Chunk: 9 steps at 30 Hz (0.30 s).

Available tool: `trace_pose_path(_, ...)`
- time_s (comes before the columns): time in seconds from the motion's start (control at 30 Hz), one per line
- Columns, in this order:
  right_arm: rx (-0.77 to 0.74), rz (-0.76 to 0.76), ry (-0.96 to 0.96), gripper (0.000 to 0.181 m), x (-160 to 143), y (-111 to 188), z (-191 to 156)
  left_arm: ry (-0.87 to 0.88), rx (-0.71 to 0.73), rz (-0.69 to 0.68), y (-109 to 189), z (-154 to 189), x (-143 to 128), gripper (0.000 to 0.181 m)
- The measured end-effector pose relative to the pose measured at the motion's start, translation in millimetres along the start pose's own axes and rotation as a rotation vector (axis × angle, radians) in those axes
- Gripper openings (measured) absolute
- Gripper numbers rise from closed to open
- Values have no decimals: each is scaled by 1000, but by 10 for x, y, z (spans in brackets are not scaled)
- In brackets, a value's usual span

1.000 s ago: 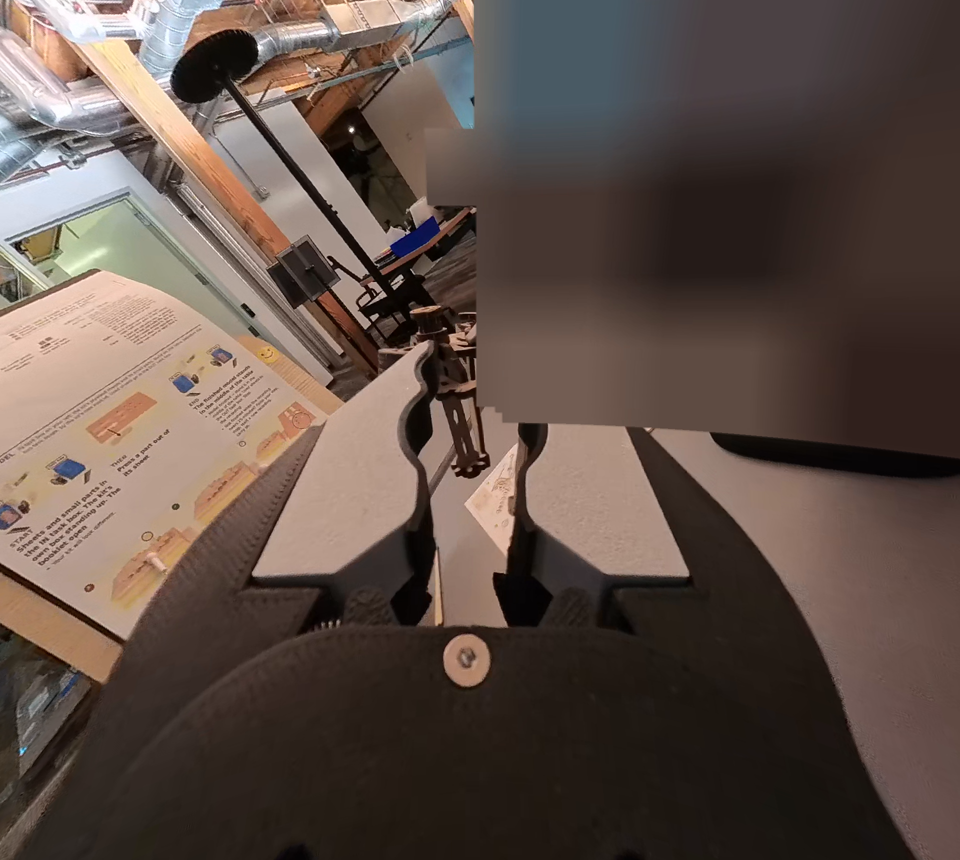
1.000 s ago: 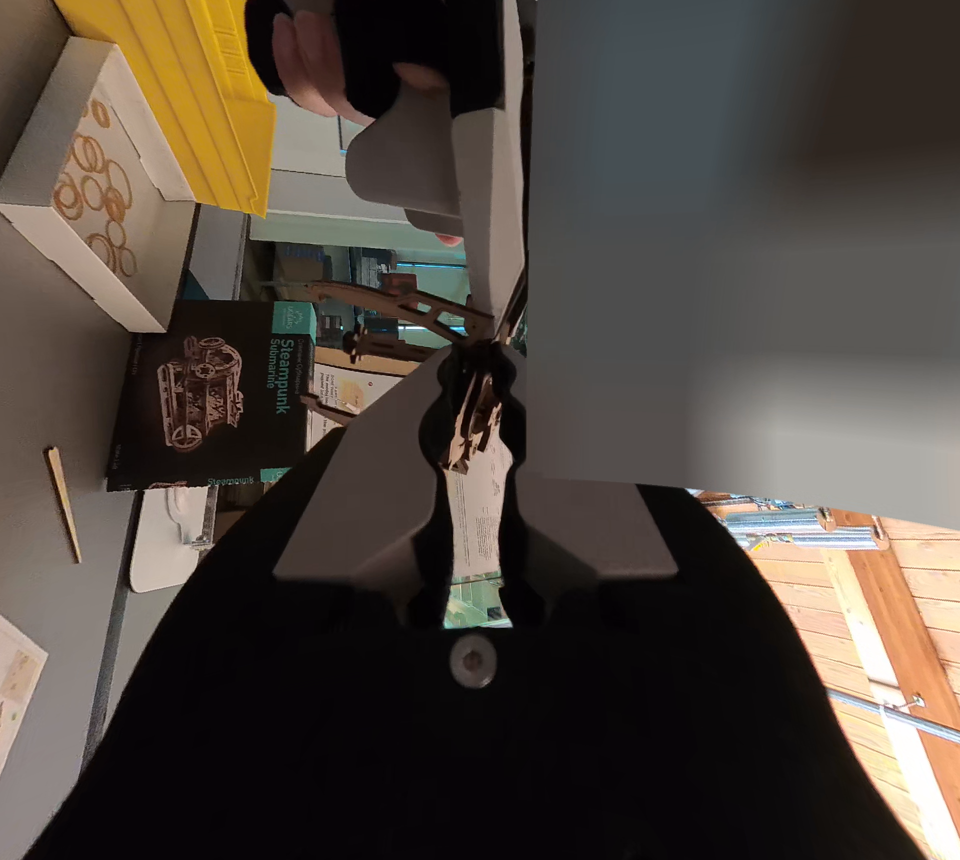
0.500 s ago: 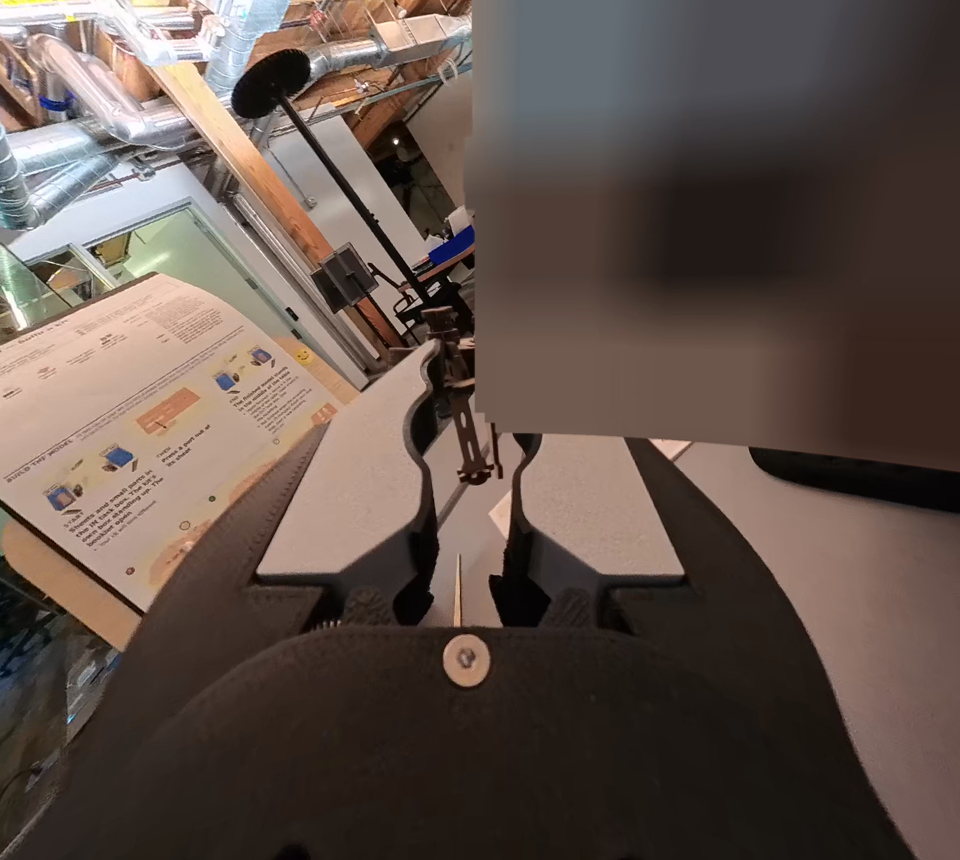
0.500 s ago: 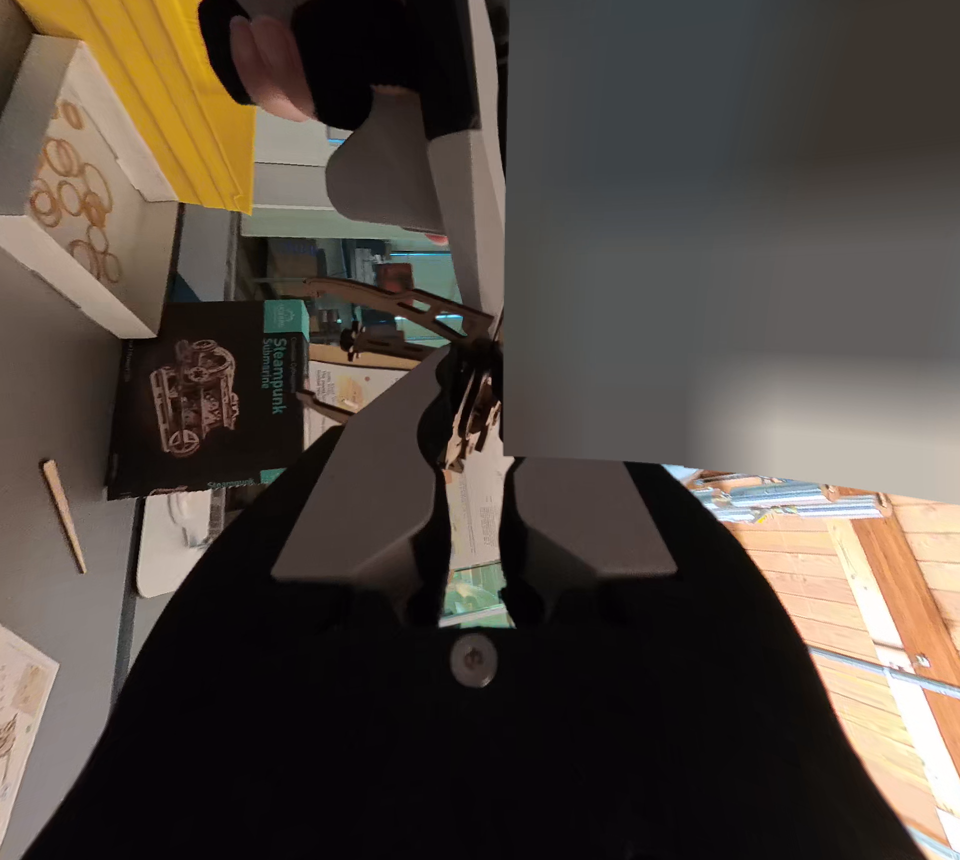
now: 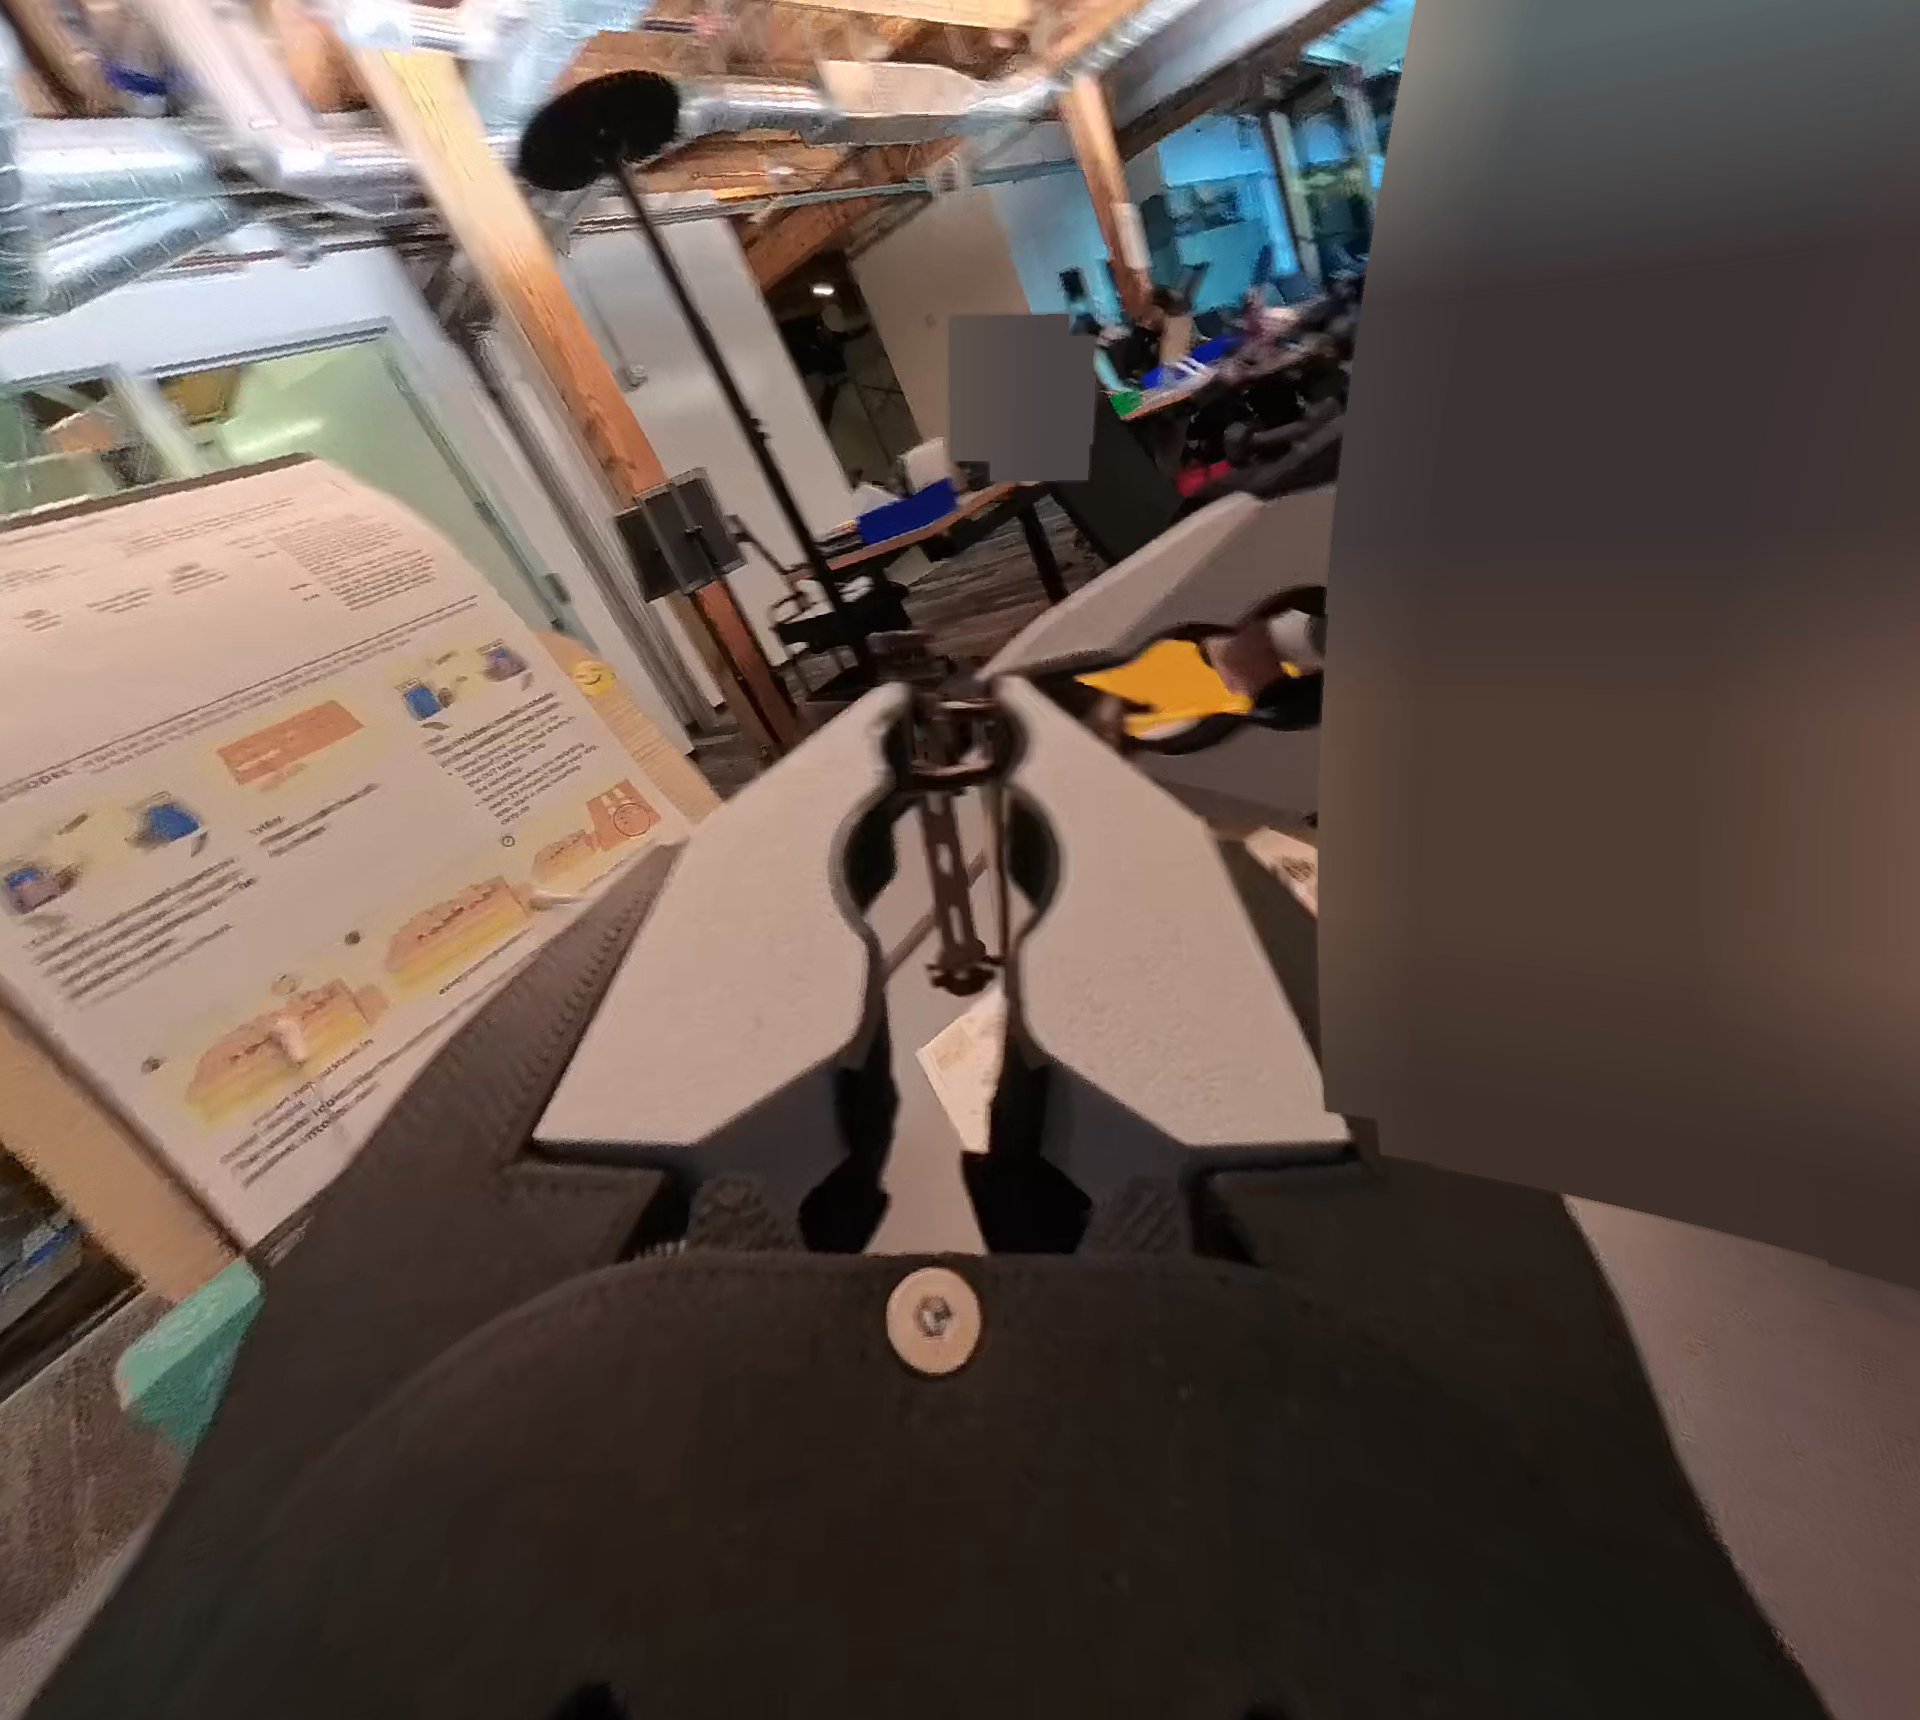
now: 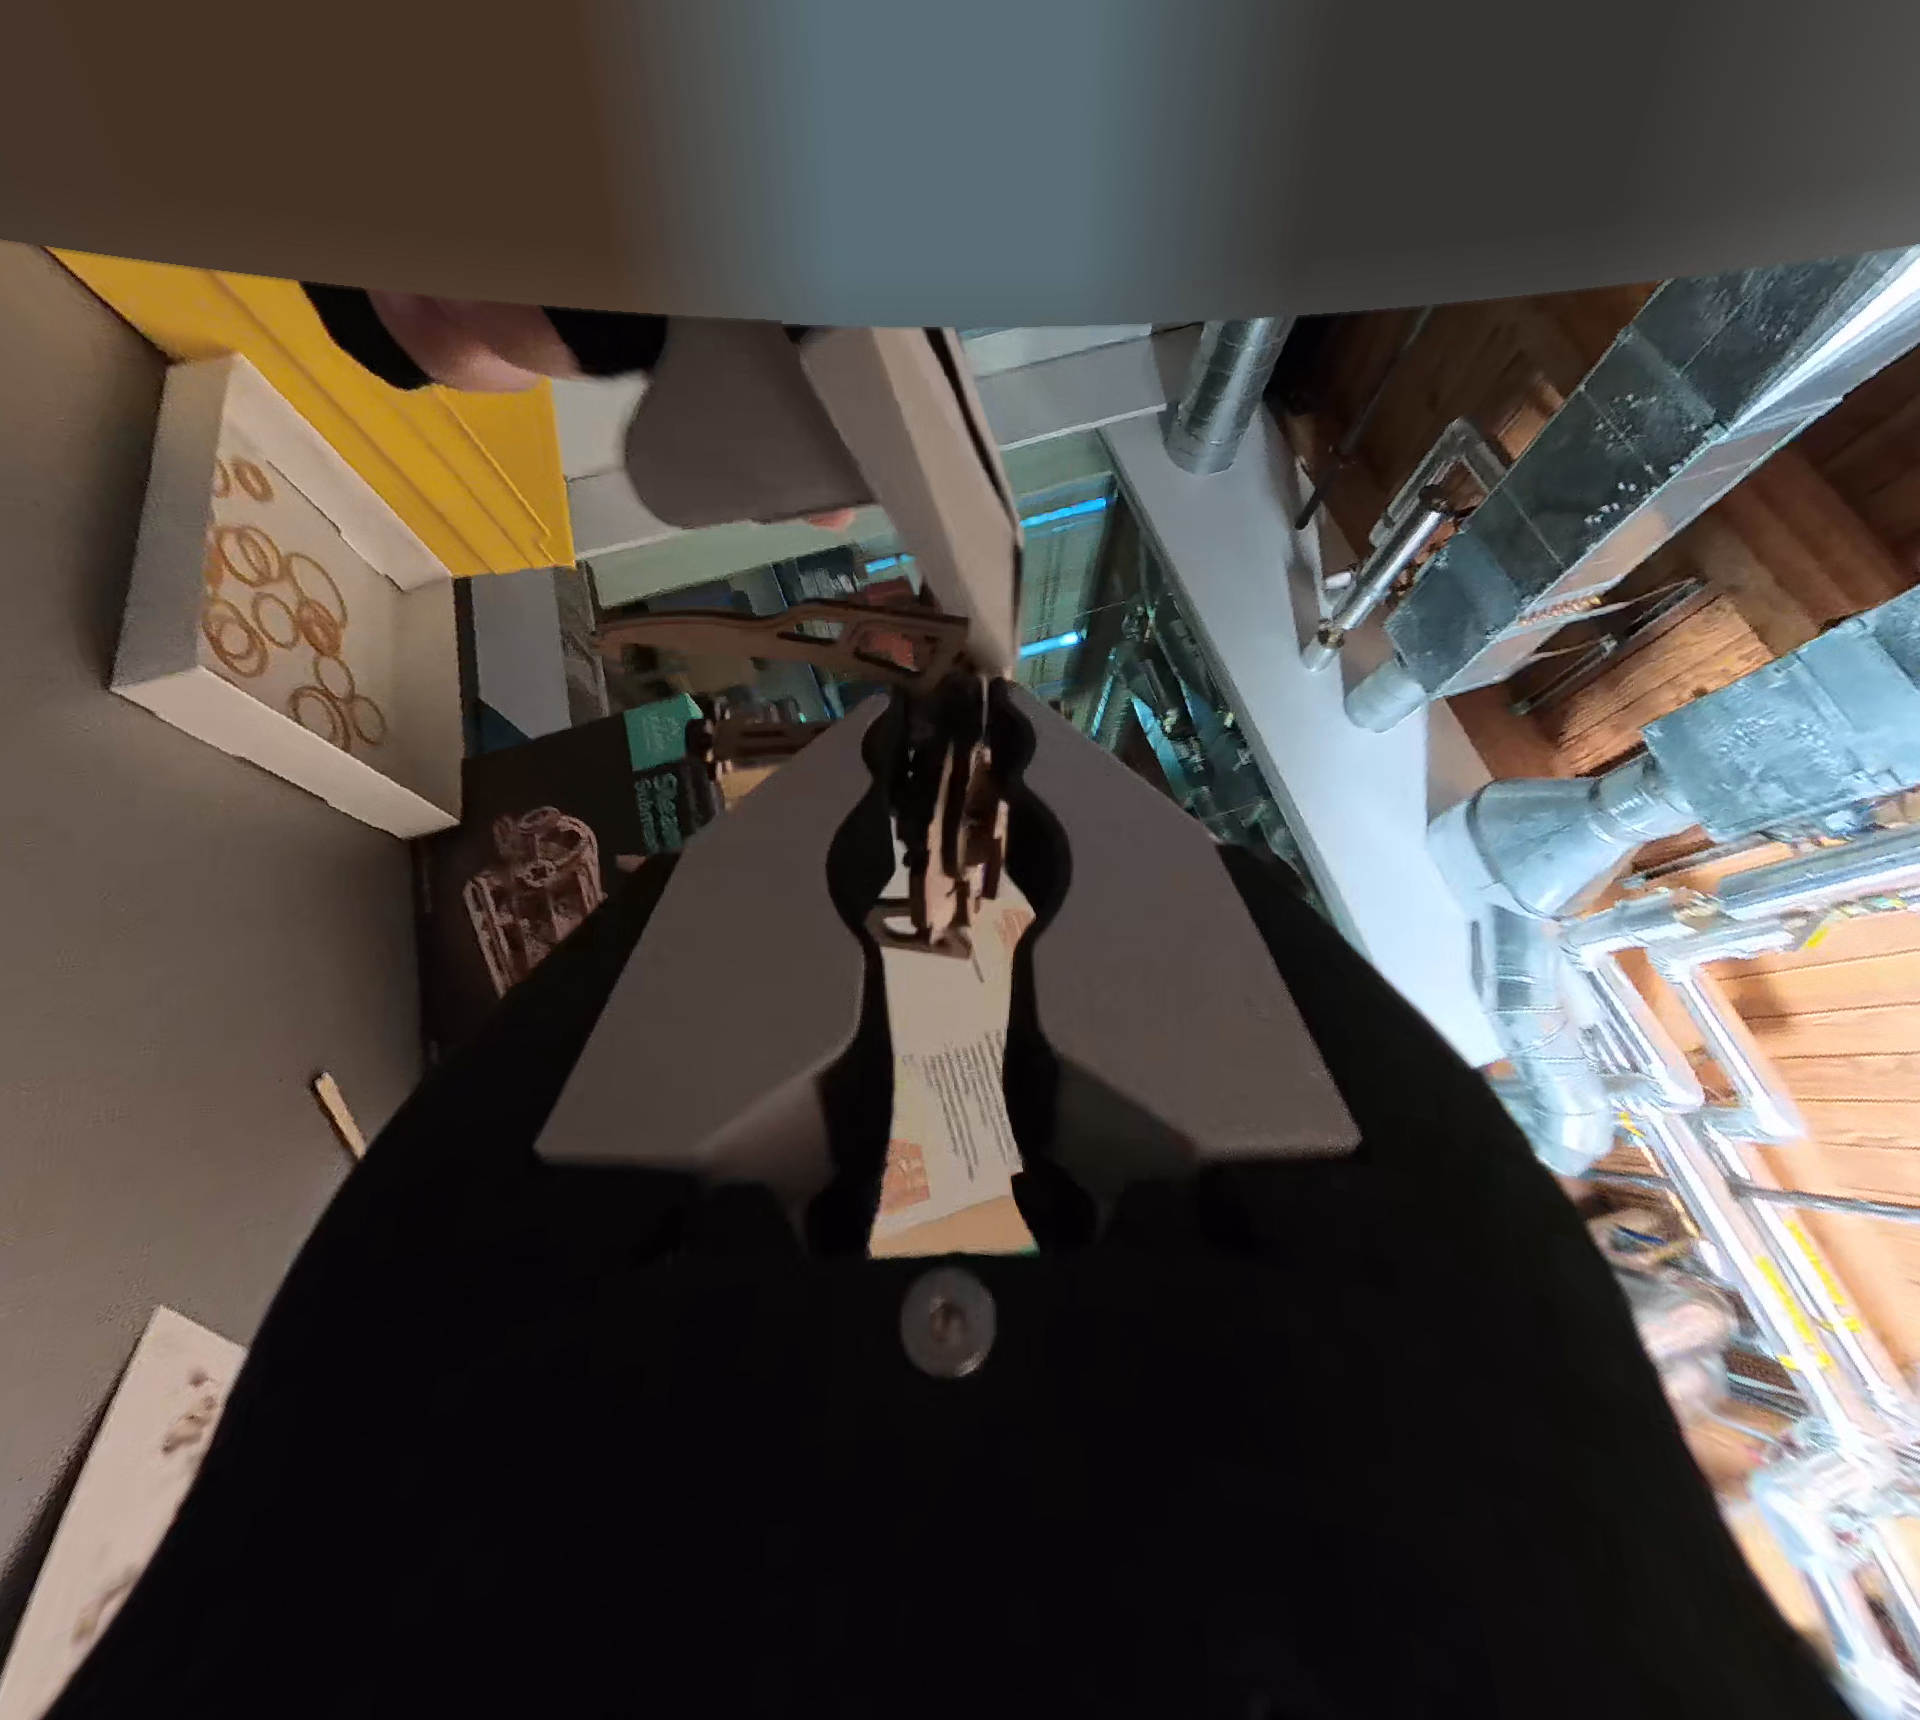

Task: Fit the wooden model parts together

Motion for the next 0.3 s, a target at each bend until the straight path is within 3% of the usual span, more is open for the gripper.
trace_pose_path(0.03, 3, 24, -17, 15, 25, 4, -9, 15, 9, 7, 9, -22, -1, 1)
trace_pose_path(0.13, -24, -21, -3, 11, 47, -31, -17, 83, -64, 23, 34, -55, 13, 8)
trace_pose_path(0.17, -41, -54, 17, 11, 33, -46, -17, 89, -97, 22, 35, -52, 12, 18)
trace_pose_path(0.3, -50, -44, 36, 10, 6, -39, -42, 67, -93, 3, 20, -32, -1, 20)
Point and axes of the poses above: each gripper's, where its closed fingertips meet, y back along the fingers, x out of its top, z = x × y across the jaws, the point moved 8 cm from there along y, back along the fingers, and after that the axes turned 14 degrees about -z, right-handed, at the moved point
